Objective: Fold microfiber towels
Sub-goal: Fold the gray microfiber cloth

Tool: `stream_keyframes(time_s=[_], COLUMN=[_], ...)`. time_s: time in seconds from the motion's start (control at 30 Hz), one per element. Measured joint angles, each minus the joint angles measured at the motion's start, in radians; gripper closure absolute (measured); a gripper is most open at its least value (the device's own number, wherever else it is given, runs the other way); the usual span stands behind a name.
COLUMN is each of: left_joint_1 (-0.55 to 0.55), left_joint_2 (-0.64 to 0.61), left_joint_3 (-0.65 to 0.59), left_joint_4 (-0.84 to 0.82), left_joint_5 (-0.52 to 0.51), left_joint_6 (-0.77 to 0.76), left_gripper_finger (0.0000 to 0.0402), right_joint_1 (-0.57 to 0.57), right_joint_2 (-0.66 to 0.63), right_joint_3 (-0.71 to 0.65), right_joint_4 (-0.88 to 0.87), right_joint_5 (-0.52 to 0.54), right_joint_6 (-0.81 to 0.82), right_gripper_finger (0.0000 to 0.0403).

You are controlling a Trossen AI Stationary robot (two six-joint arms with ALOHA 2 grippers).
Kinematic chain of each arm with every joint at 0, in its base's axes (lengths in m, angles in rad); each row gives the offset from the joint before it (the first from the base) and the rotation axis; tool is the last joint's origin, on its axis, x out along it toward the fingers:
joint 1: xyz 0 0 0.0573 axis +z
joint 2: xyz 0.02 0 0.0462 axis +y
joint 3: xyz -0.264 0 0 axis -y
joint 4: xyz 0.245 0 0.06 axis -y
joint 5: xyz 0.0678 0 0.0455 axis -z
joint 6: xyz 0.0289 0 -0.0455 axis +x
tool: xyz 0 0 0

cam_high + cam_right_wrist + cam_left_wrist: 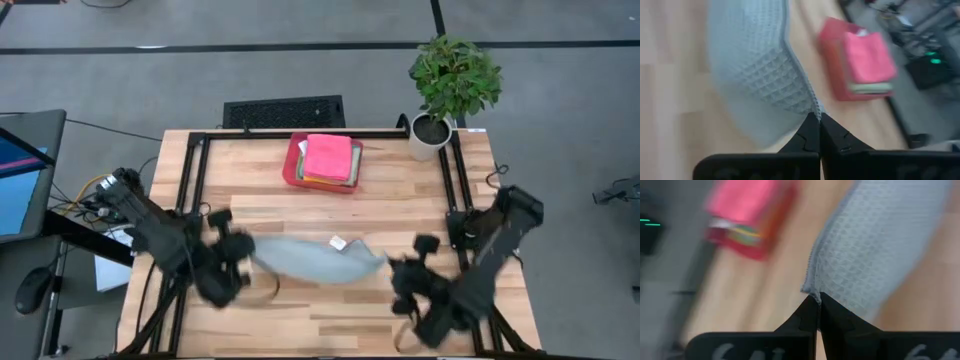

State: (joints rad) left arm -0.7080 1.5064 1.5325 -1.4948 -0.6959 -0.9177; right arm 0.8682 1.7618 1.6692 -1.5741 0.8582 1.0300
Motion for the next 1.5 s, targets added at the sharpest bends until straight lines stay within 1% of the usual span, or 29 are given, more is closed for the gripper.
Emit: stream_keyframes(time_s=[0.07, 0.2, 0.33, 0.47, 0.57, 0.7, 0.8, 0.87, 0.93, 1.03, 1.13, 1.23, 1.33, 1.43, 1.5], left_joint_1=[0.059, 0.173, 0.304, 0.394, 0.418, 0.396, 0.353, 0.319, 0.271, 0.179, 0.066, -0.041, -0.139, -0.197, -0.220], left_joint_2=[-0.017, -0.090, -0.148, -0.207, -0.219, -0.213, -0.201, -0.194, -0.196, -0.194, -0.194, -0.194, -0.194, -0.187, -0.172], left_joint_3=[0.052, 0.105, 0.133, 0.149, 0.148, 0.126, 0.039, -0.037, -0.128, -0.274, -0.392, -0.489, -0.573, -0.635, -0.656], left_joint_4=[-0.086, -0.060, -0.079, -0.071, -0.056, -0.052, -0.020, 0.030, 0.118, 0.318, 0.533, 0.747, 0.943, 1.041, 1.042], left_joint_5=[-0.047, -0.123, -0.193, -0.204, -0.169, -0.068, -0.014, 0.046, 0.144, 0.300, 0.377, 0.382, 0.332, 0.267, 0.235], left_joint_6=[0.045, 0.246, 0.336, 0.382, 0.356, 0.339, 0.302, 0.251, 0.203, 0.145, 0.038, -0.067, -0.141, -0.203, -0.239], left_gripper_finger=[0.0401, 0.0401, 0.0401, 0.0401, 0.0401, 0.0401, 0.0401, 0.0401, 0.0401, 0.0401, 0.0401, 0.0401, 0.0401, 0.0401, 0.0401], right_joint_1=[-0.063, -0.198, -0.351, -0.458, -0.469, -0.411, -0.346, -0.285, -0.211, -0.086, 0.033, 0.127, 0.191, 0.217, 0.217], right_joint_2=[-0.055, -0.168, -0.273, -0.357, -0.384, -0.375, -0.343, -0.311, -0.269, -0.187, -0.085, 0.012, 0.096, 0.166, 0.201], right_joint_3=[-0.015, -0.012, -0.012, -0.012, -0.012, -0.031, -0.104, -0.177, -0.248, -0.323, -0.329, -0.301, -0.261, -0.213, -0.180], right_joint_4=[0.000, 0.002, 0.003, 0.006, 0.011, 0.005, 0.002, 0.005, 0.037, 0.086, 0.135, 0.198, 0.285, 0.331, 0.328], right_joint_5=[0.011, 0.086, 0.142, 0.143, 0.120, 0.084, 0.036, -0.005, -0.041, -0.105, -0.145, -0.161, -0.166, -0.176, -0.176], right_joint_6=[-0.079, -0.241, -0.365, -0.401, -0.392, -0.333, -0.232, -0.131, -0.028, 0.128, 0.275, 0.386, 0.427, 0.444, 0.441], right_gripper_finger=[0.0390, 0.0390, 0.0390, 0.0390, 0.0390, 0.0390, 0.0390, 0.0389, 0.0389, 0.0388, 0.0389, 0.0388, 0.0387, 0.0388, 0.0388])
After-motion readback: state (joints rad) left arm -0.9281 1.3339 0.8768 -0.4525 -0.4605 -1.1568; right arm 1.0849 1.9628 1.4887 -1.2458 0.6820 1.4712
